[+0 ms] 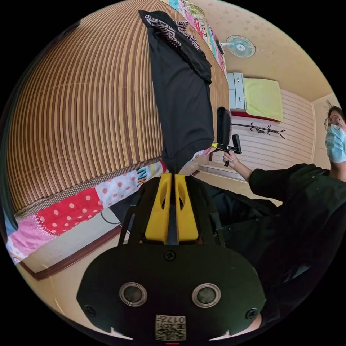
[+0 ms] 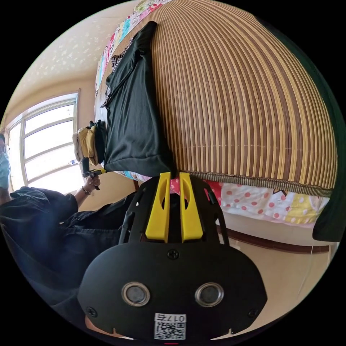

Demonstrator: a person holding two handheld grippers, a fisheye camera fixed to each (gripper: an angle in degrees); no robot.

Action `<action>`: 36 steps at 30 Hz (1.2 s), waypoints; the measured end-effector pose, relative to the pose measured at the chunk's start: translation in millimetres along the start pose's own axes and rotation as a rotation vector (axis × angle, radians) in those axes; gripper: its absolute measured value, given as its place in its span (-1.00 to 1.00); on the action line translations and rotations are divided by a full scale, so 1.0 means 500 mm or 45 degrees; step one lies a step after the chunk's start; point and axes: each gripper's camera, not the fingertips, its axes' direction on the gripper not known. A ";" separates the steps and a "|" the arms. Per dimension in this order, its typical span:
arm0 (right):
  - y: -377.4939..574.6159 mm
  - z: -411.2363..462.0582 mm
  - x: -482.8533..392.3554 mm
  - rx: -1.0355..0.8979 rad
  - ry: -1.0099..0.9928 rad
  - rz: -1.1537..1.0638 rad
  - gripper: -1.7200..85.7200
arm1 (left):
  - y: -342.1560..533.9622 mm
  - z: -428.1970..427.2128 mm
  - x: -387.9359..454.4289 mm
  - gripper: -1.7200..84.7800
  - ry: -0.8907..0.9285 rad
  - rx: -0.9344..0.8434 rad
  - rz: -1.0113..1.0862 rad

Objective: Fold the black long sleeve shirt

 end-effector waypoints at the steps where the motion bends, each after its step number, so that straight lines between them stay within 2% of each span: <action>1: 0.004 0.001 0.002 -0.011 0.016 -0.014 -0.83 | 0.002 -0.002 -0.003 -0.98 0.008 0.005 -0.006; 6: 0.014 -0.016 0.010 0.107 -0.095 -0.016 -0.78 | 0.017 -0.018 -0.024 -0.98 0.039 0.041 -0.027; 13: -0.001 0.025 -0.002 0.036 0.066 -0.039 -0.85 | 0.039 -0.030 -0.044 -0.98 0.061 0.060 -0.043; 18: 0.078 -0.005 0.013 0.088 -0.143 -0.082 -0.92 | 0.125 -0.050 -0.037 -0.98 0.231 0.130 -0.076; 20: 0.152 -0.034 0.033 0.183 -0.344 -0.015 -0.93 | 0.170 -0.048 -0.040 -0.98 0.321 0.167 -0.124; 22: 0.206 -0.052 0.042 0.291 -0.489 0.031 -0.93 | 0.211 -0.044 -0.048 -0.98 0.465 0.248 -0.174; 25: 0.263 -0.077 0.049 0.569 -0.723 0.085 -0.94 | 0.250 -0.050 -0.069 -0.98 0.715 0.515 -0.212; 27: 0.262 -0.078 0.048 0.724 -0.858 0.079 -0.94 | 0.240 -0.058 -0.089 -0.98 0.902 0.756 -0.192; 29: 0.213 -0.068 0.039 0.861 -0.989 0.052 -0.94 | 0.207 -0.065 -0.099 -0.98 0.992 0.891 -0.146; 33: 0.081 -0.057 0.013 0.976 -1.054 0.029 -0.94 | 0.089 -0.089 -0.111 -0.98 1.033 1.095 -0.096; 36: -0.051 -0.046 0.002 1.027 -1.054 0.116 -0.94 | -0.001 -0.111 -0.113 -0.98 0.961 1.191 -0.101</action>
